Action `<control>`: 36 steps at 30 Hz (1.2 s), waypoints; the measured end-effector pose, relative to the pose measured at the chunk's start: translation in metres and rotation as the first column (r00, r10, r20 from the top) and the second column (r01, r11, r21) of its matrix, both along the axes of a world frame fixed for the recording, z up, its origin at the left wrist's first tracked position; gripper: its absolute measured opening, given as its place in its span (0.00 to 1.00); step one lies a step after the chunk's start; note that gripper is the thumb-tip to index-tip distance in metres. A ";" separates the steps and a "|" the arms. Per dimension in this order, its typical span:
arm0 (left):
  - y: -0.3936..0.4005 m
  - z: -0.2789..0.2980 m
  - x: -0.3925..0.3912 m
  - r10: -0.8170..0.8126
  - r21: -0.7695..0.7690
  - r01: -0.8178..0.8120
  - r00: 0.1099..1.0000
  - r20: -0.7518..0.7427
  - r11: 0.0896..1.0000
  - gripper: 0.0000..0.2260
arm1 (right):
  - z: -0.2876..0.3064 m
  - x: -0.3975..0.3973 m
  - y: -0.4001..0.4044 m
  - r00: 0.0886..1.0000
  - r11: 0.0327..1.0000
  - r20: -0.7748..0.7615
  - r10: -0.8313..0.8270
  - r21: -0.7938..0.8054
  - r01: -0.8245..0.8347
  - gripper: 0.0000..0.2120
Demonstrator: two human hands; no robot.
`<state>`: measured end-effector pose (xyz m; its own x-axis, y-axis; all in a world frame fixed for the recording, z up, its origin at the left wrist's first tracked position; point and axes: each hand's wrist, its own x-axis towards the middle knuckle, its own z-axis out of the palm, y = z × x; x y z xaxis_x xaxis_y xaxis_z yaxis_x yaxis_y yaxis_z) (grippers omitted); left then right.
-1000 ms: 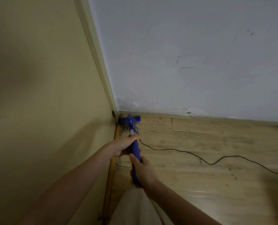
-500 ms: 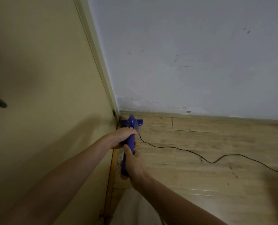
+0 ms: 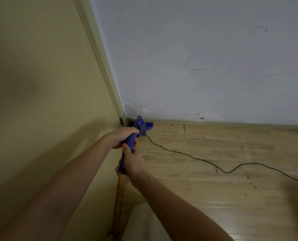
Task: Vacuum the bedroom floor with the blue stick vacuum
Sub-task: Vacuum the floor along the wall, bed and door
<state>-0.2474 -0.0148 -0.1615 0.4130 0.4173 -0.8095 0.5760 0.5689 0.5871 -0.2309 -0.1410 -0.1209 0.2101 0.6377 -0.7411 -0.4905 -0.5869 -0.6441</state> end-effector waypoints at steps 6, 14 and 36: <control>-0.032 -0.007 0.021 -0.018 -0.003 0.019 0.998 0.061 1.000 0.08 | 0.004 0.027 -0.039 0.998 0.999 0.057 0.028 -0.038 -0.026 0.11; -0.092 0.001 0.075 0.047 -0.138 -0.037 0.997 0.069 0.990 0.09 | 0.030 0.081 -0.098 0.999 1.000 0.051 0.004 -0.026 -0.003 0.12; -0.100 -0.003 0.119 0.034 -0.075 -0.028 0.996 0.087 0.997 0.07 | 0.001 0.125 -0.101 0.997 0.998 0.075 -0.012 -0.059 0.017 0.15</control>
<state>-0.1288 -0.1149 -0.1642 0.4716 0.3719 -0.7996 0.5056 0.6289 0.5907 -0.1062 -0.2425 -0.1201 0.2752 0.5896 -0.7594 -0.4510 -0.6184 -0.6436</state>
